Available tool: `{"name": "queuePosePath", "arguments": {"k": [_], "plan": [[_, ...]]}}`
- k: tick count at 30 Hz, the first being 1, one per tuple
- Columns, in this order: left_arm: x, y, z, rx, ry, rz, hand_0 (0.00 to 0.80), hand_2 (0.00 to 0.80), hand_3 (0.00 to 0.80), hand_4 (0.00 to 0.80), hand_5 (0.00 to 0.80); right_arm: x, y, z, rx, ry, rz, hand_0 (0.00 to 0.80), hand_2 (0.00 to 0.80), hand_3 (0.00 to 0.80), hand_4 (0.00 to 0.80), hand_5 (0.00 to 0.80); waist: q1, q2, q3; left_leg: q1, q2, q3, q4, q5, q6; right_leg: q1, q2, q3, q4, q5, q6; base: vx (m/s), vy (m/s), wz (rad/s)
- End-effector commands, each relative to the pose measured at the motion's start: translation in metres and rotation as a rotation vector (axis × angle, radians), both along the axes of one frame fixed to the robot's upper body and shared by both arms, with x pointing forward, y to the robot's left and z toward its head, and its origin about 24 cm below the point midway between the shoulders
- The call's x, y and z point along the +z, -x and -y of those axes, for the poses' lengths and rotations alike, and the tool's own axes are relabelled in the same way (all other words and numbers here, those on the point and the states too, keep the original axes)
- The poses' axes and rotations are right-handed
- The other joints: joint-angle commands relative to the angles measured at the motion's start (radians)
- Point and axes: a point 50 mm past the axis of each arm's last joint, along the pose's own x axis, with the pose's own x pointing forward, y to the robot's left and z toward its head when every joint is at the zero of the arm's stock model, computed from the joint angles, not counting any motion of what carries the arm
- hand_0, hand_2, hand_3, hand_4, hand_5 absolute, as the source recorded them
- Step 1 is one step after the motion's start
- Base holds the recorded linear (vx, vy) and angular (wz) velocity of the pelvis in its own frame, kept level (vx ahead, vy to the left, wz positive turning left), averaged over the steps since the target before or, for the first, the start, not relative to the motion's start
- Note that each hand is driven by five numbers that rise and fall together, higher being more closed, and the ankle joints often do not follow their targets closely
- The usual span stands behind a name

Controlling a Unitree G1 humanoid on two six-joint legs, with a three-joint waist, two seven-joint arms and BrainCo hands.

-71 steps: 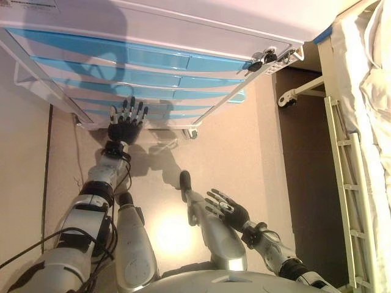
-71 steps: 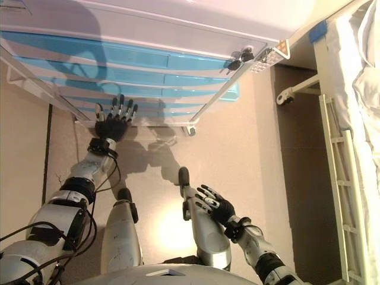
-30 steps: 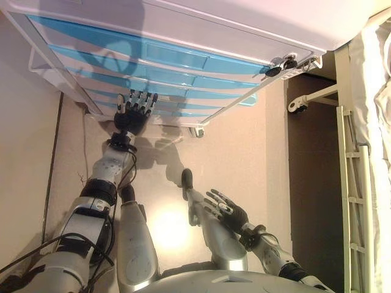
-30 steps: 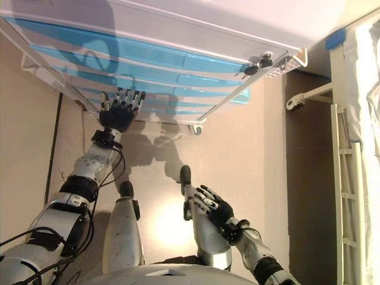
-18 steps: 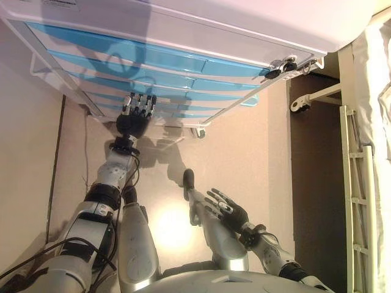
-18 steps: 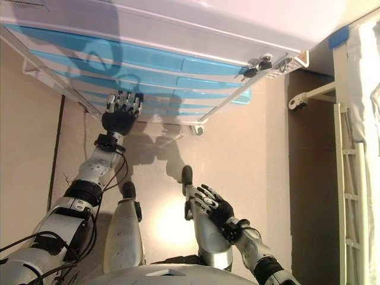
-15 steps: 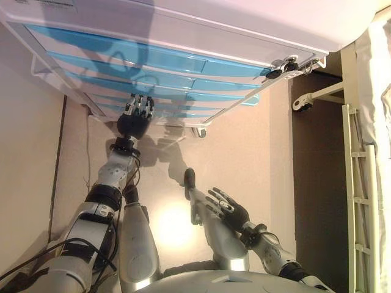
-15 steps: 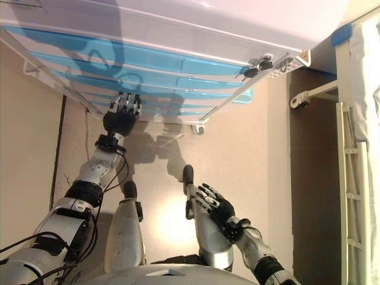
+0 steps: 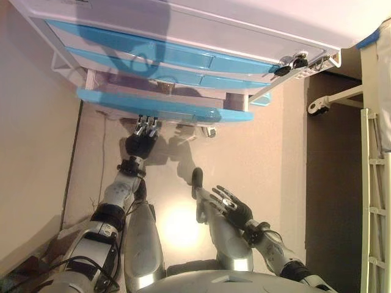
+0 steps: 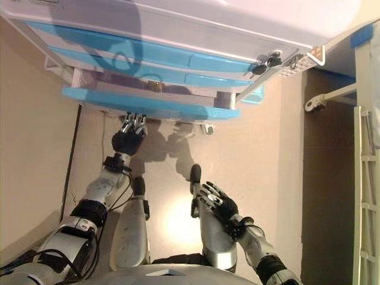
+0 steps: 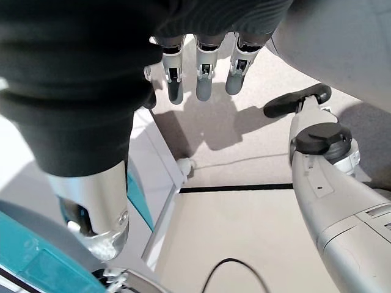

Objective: Open the drawer and pick up the medicine

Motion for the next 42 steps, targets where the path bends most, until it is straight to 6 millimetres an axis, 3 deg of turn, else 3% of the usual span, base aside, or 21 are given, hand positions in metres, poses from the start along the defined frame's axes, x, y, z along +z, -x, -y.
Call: {"name": "queuePosePath", "arguments": {"k": [1, 13, 19, 27, 37, 38, 39, 42], "plan": [[0.026, 0.004, 0.012, -0.050, 0.066, 0.228, 0.800, 0.800, 0.800, 0.800, 0.800, -0.008, 0.028, 0.012, 0.024, 0.048, -0.065, 0.000, 0.000, 0.000, 0.000, 0.000, 0.033, 0.035, -0.006, -0.030, -0.045, -0.002, -0.015, 0.050, 0.053, 0.016, 0.013, -0.024, 0.128, -0.075, 0.017, -0.020, 0.010, 0.08], [-0.046, 0.054, -0.002, 0.034, 0.108, 0.000, 0.800, 0.800, 0.800, 0.800, 0.800, -0.006, 0.030, 0.026, -0.050, 0.004, -0.080, 0.000, 0.000, 0.000, 0.000, 0.000, 0.061, 0.045, -0.006, -0.023, -0.041, -0.029, -0.025, 0.072, 0.048, 0.025, 0.013, -0.061, 0.151, -0.096, 0.011, -0.008, 0.001, 0.06], [-0.073, 0.079, -0.006, 0.032, 0.135, -0.135, 0.800, 0.800, 0.800, 0.800, 0.800, -0.007, 0.033, 0.031, -0.062, 0.006, -0.078, 0.000, 0.000, 0.000, 0.000, 0.000, 0.080, 0.052, -0.006, -0.014, -0.041, -0.047, -0.036, 0.080, 0.045, 0.033, 0.014, -0.081, 0.157, -0.106, 0.008, 0.004, -0.008, 0.11], [-0.098, 0.110, -0.011, 0.048, 0.152, -0.278, 0.800, 0.800, 0.800, 0.800, 0.800, -0.009, 0.037, 0.035, -0.077, 0.011, -0.078, 0.000, 0.000, 0.000, 0.000, 0.000, 0.108, 0.057, -0.006, -0.009, -0.041, -0.067, -0.053, 0.089, 0.043, 0.047, 0.015, -0.109, 0.152, -0.115, 0.004, 0.000, -0.020, 0.09], [-0.118, 0.134, -0.018, 0.073, 0.149, -0.484, 0.800, 0.800, 0.800, 0.800, 0.800, -0.013, 0.041, 0.046, -0.148, 0.013, -0.109, 0.000, 0.000, 0.000, 0.000, 0.000, 0.130, 0.079, -0.006, 0.010, -0.049, -0.085, -0.080, 0.101, 0.037, 0.062, 0.007, -0.135, 0.154, -0.127, 0.002, 0.006, 0.001, 0.12], [-0.123, 0.136, -0.018, 0.068, 0.126, -0.537, 0.188, 0.188, 0.188, 0.188, 0.188, -0.015, 0.042, 0.049, -0.173, 0.029, -0.129, 0.000, 0.000, 0.000, 0.000, 0.000, 0.130, 0.083, -0.006, 0.015, -0.050, -0.084, -0.083, 0.103, 0.036, 0.065, 0.005, -0.136, 0.156, -0.128, 0.003, 0.013, 0.030, 0.02], [-0.125, 0.138, -0.018, 0.067, 0.104, -0.566, 0.000, 0.000, 0.000, 0.000, 0.000, -0.017, 0.042, 0.051, -0.190, 0.040, -0.137, 0.000, 0.000, 0.000, 0.000, 0.000, 0.130, 0.085, -0.006, 0.020, -0.051, -0.084, -0.088, 0.104, 0.036, 0.068, 0.004, -0.136, 0.156, -0.129, 0.003, 0.012, 0.042, 0.03], [-0.133, 0.140, -0.023, 0.098, -0.003, -0.664, 0.000, 0.000, 0.000, 0.000, 0.000, -0.023, 0.043, 0.064, -0.306, 0.122, -0.194, 0.000, 0.000, 0.000, 0.000, 0.000, 0.126, 0.097, -0.006, 0.040, -0.055, -0.081, -0.099, 0.107, 0.035, 0.077, -0.004, -0.132, 0.159, -0.133, 0.005, 0.008, 0.063, 0.04]]}}
